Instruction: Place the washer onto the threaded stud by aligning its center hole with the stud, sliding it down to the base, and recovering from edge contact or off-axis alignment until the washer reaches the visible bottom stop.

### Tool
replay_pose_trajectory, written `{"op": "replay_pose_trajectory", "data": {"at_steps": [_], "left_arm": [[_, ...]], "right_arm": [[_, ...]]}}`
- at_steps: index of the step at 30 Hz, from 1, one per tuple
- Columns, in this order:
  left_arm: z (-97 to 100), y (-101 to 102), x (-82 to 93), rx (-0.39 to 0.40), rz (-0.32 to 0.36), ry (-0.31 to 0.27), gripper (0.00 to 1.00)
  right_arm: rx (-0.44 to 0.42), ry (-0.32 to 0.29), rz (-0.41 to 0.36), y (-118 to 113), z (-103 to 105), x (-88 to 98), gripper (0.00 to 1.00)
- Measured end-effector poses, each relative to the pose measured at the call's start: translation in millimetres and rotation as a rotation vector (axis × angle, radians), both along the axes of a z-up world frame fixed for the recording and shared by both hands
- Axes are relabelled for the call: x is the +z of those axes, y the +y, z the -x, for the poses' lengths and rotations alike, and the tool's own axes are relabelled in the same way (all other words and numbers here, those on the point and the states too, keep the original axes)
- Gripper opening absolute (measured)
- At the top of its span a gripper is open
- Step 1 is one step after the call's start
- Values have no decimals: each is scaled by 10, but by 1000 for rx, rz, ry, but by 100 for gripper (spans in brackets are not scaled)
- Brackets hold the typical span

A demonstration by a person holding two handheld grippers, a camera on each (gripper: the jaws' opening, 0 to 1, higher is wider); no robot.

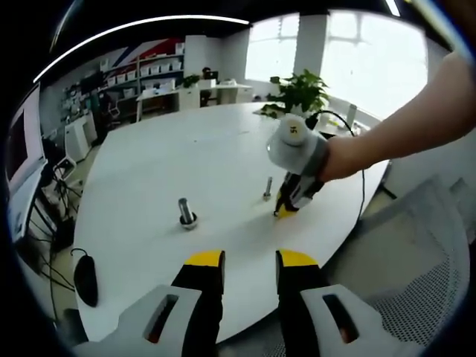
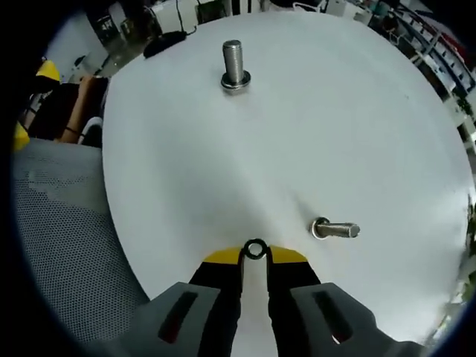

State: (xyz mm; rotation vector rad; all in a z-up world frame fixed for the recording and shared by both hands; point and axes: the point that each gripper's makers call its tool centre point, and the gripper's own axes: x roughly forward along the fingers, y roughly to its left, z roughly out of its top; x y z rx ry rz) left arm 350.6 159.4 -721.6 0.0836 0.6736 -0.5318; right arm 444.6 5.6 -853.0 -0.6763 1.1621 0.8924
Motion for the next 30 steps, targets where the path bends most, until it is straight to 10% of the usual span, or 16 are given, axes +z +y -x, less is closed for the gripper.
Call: {"op": "replay_pose_trajectory", "data": {"at_steps": [30], "left_arm": [[18, -14, -16, -14, -4, 5, 25]], "right_arm": [[16, -150, -29, -64, -493, 584, 13]]}}
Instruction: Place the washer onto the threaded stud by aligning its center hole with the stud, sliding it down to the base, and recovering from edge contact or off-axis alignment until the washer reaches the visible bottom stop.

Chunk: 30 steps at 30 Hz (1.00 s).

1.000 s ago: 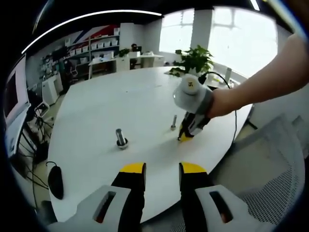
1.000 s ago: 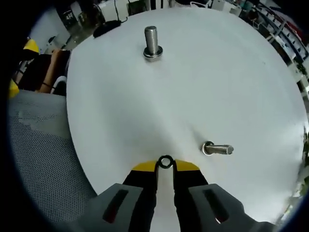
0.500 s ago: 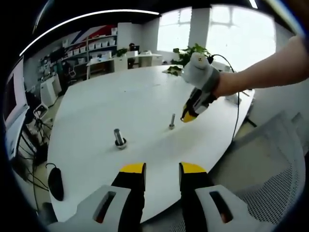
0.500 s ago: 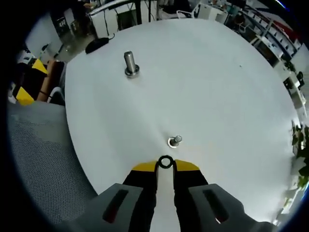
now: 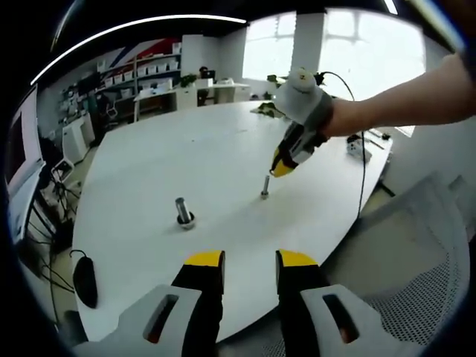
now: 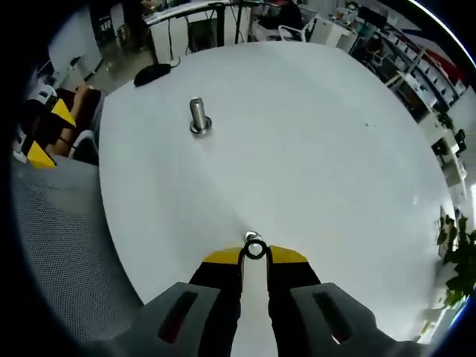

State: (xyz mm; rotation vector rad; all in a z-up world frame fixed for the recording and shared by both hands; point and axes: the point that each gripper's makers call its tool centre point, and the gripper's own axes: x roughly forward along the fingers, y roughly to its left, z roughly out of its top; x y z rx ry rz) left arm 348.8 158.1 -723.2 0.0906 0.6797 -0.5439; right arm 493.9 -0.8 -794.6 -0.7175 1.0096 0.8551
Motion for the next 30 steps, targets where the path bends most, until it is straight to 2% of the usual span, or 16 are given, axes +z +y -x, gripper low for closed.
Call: {"op": "replay_pose_trajectory", "data": {"at_steps": [4, 12, 21, 30], "left_arm": [[-3, 0, 5, 0, 2, -1, 25], [-3, -6, 8, -2, 7, -2, 25], [0, -2, -2, -1, 9, 4, 25], [21, -5, -46, -2, 1, 23, 25]], "right_arm": [[-12, 27, 6, -9, -7, -34, 14], [3, 27, 10, 39, -57, -63, 14], [4, 57, 39, 38, -55, -168, 14], [1, 96, 54, 28, -81, -403, 14]]}}
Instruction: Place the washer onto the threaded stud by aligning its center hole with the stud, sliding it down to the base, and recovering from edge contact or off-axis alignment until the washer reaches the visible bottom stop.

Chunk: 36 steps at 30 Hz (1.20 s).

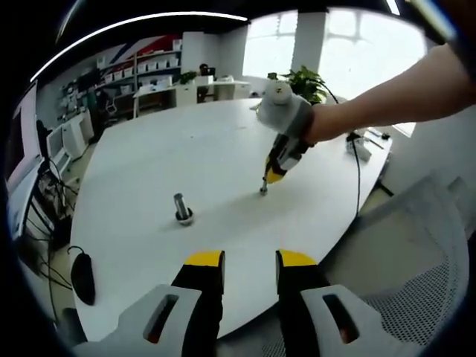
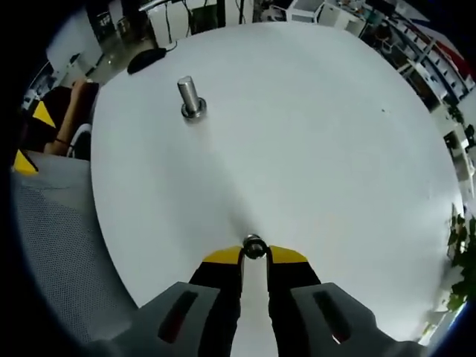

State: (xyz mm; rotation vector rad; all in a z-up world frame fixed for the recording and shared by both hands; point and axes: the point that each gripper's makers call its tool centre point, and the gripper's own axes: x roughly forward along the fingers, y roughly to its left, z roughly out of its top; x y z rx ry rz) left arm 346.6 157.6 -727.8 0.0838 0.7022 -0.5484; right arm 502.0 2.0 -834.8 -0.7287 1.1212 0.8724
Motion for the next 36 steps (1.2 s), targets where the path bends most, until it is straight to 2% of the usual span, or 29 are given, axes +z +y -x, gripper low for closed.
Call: {"op": "replay_pose_trajectory", "data": {"at_steps": [7, 19, 23, 26, 29, 31, 36], "left_arm": [[21, -8, -32, -8, -14, 14, 25], [26, 1, -52, -7, -27, 18, 26], [36, 0, -68, -13, -40, 21, 26], [36, -2, -64, -17, -49, 17, 26], [22, -18, -31, -14, -31, 6, 27], [19, -24, -33, -17, -31, 5, 28], [28, -45, -36, -30, -34, 7, 28]], "right_arm": [[-18, 22, 8, -33, 31, -182, 14], [-26, 33, -12, -39, 79, -213, 17], [-24, 23, -14, -47, 96, -202, 20], [-49, -1, -40, -68, 114, -138, 26], [-71, -13, -77, -91, 189, -56, 26], [-64, -43, -89, -139, 223, 10, 26], [-106, -125, -178, -213, 283, 286, 26]]}}
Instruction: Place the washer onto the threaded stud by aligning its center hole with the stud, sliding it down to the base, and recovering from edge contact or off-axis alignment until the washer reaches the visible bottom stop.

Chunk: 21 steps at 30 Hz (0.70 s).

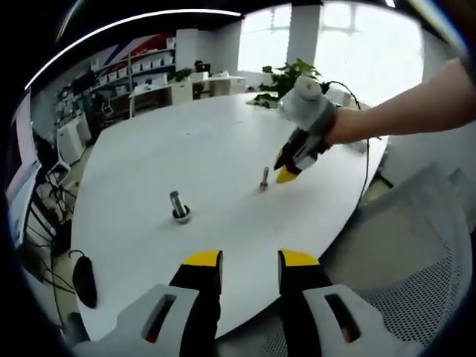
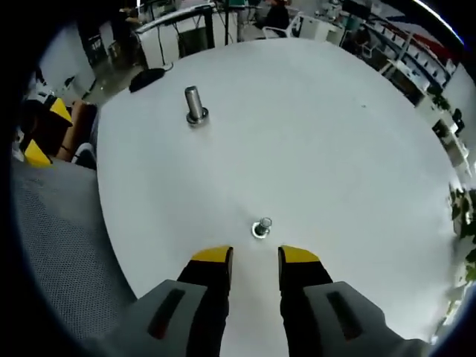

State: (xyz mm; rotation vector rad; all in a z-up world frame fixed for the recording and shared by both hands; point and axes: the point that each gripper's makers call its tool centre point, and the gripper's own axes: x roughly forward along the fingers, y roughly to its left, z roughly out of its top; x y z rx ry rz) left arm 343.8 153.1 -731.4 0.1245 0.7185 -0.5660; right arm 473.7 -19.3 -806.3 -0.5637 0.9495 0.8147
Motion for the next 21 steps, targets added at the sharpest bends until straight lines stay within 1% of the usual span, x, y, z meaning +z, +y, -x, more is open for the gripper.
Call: {"op": "replay_pose_trajectory", "data": {"at_steps": [2, 6, 7, 10, 11, 12, 14, 16, 17, 19, 20, 21], "left_arm": [[3, -8, 7, -5, 2, -2, 28], [5, -31, 9, -20, -4, -7, 28], [9, -42, 13, -25, -5, -8, 28], [11, -65, 23, -37, -3, -12, 29], [13, -69, 34, -37, 0, -15, 29], [13, -70, 43, -36, 4, -17, 29], [9, -61, 69, -26, 22, -25, 30], [6, -45, 80, -16, 24, -32, 30], [5, -44, 93, -13, 29, -37, 30], [-5, -48, 100, -14, 29, -41, 30], [-11, -54, 109, -13, 36, -44, 31], [-16, -64, 123, -9, 45, -47, 31]], "right_arm": [[-27, -29, -30, -59, 24, 108, 26], [-64, -78, -62, -185, 75, 278, 28], [-88, -85, -88, -208, 102, 337, 28], [-122, -111, -143, -255, 172, 498, 28], [-125, -122, -172, -255, 210, 564, 28], [-126, -134, -184, -261, 231, 610, 28], [-126, -169, -183, -311, 290, 711, 28], [-140, -184, -207, -337, 332, 781, 29], [-159, -197, -233, -356, 363, 837, 29], [-180, -214, -252, -404, 399, 895, 29], [-200, -245, -282, -430, 407, 961, 28], [-178, -287, -319, -405, 407, 1045, 28]]}}
